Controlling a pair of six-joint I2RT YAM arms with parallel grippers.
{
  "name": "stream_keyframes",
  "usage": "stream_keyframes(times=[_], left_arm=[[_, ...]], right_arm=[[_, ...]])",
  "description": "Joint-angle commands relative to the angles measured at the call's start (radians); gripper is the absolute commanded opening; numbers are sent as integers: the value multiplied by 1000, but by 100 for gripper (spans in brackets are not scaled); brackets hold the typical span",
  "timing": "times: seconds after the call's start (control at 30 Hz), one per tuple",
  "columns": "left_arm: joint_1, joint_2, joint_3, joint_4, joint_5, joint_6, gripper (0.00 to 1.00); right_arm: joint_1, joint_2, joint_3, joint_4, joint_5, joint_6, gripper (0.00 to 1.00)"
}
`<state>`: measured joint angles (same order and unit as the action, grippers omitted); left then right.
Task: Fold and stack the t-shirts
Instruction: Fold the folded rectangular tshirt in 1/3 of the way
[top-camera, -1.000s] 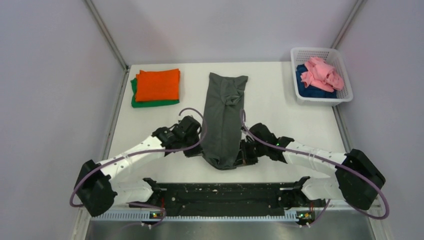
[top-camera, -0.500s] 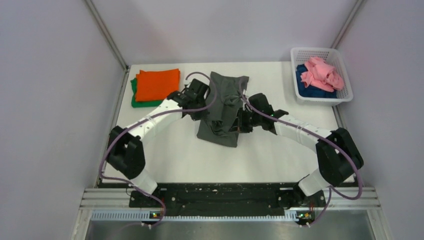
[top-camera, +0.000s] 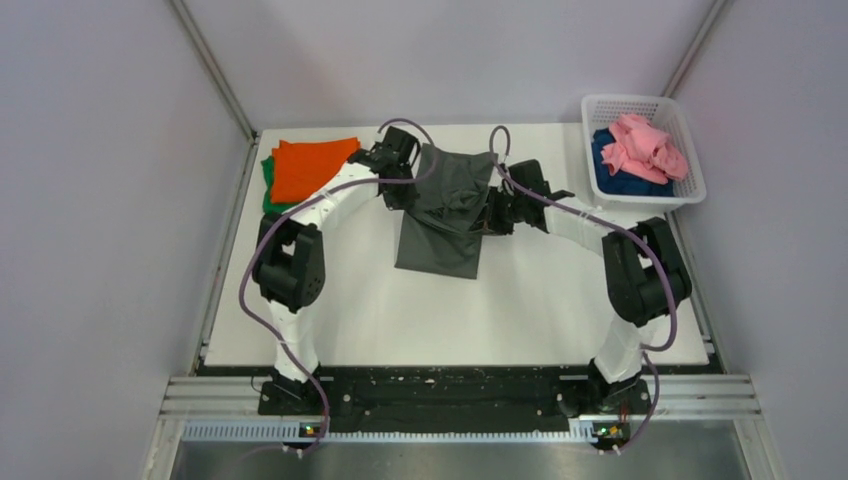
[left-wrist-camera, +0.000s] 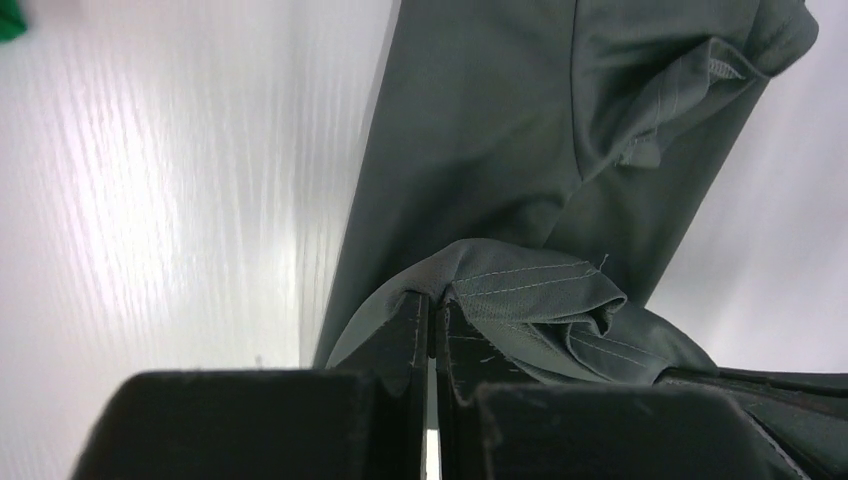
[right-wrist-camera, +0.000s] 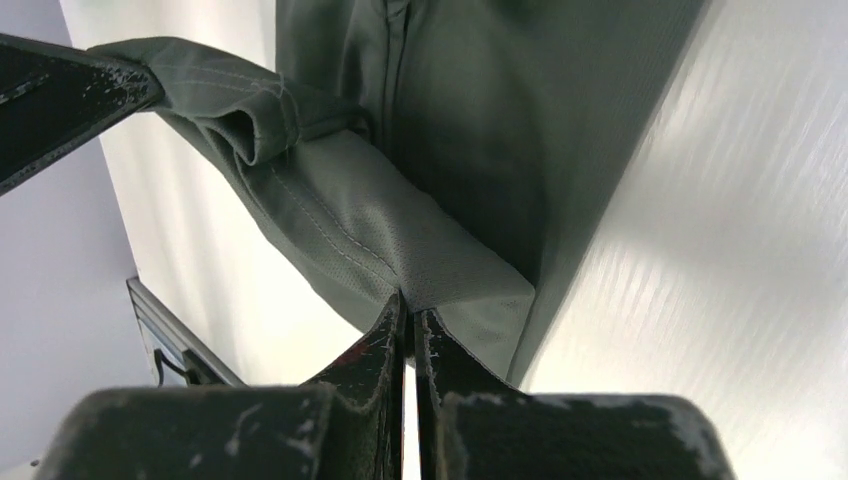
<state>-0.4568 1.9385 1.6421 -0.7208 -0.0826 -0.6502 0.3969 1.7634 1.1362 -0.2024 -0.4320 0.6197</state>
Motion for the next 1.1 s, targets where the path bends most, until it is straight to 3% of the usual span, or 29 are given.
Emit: stream_keyframes(times=[0.0, 0.2, 0.3, 0.4, 0.43, 0.47, 0.53, 0.67, 0.8, 1.07], left_arm=[[21, 92, 123, 7, 40, 57, 0], [53, 215, 227, 1, 116, 54, 2], [69, 254, 296, -19, 148, 48, 39], [76, 251, 352, -45, 153, 47, 68], [76, 237, 353, -47, 149, 47, 93], [75, 217, 343, -44, 151, 43, 98], [74, 170, 294, -35, 171, 37, 99], [73, 36, 85, -17, 143, 5, 99], [74, -126, -177, 22, 119, -39, 99], [74, -396, -552, 82, 123, -148, 99]], right_arm=[[-23, 67, 73, 64, -13, -23, 0], [-58, 172, 146, 104, 5, -26, 1], [-74, 220, 205, 104, 0, -28, 18], [-76, 215, 246, 82, 1, -51, 53], [-77, 201, 247, 78, 5, -62, 65], [-77, 183, 240, 70, 13, -76, 76], [-75, 141, 212, 48, 34, -97, 86], [-66, 32, 96, 30, 50, -140, 88], [13, -33, 8, 42, -28, -196, 88], [157, 136, 132, 162, -73, -194, 89]])
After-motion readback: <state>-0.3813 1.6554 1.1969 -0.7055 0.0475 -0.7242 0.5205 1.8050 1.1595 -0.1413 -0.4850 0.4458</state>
